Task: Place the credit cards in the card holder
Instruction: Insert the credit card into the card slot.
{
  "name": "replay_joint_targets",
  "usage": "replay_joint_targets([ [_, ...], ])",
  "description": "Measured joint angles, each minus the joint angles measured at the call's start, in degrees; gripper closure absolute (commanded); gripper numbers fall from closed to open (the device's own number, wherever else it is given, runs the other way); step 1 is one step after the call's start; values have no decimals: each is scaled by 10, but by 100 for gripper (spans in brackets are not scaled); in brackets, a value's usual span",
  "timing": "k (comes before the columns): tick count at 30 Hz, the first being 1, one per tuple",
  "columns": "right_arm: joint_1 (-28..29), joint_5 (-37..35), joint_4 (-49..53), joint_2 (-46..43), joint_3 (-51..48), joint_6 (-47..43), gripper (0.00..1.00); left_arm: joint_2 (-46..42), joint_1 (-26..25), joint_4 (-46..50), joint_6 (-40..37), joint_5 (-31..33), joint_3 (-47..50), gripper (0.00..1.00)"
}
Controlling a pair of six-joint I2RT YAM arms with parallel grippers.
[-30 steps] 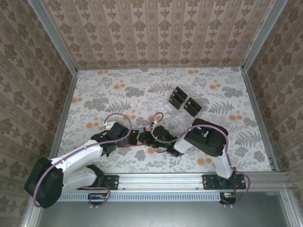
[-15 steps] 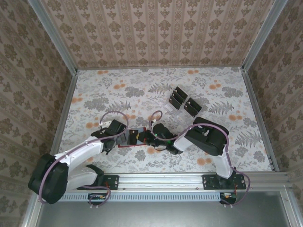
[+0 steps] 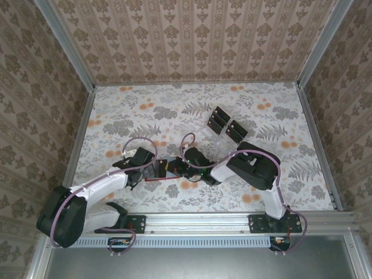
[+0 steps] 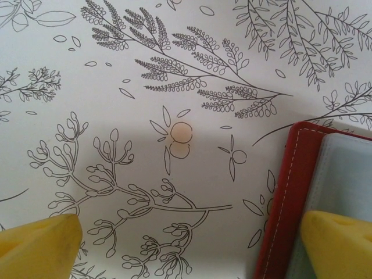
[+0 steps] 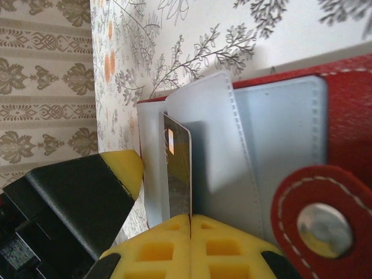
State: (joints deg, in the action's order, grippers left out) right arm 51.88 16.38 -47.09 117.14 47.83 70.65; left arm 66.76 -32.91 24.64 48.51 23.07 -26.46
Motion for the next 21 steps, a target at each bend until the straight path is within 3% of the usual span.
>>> replay_joint_targets([
  [21, -1, 21, 88, 16, 66, -36, 100, 0, 0, -14, 0, -10, 3, 0],
])
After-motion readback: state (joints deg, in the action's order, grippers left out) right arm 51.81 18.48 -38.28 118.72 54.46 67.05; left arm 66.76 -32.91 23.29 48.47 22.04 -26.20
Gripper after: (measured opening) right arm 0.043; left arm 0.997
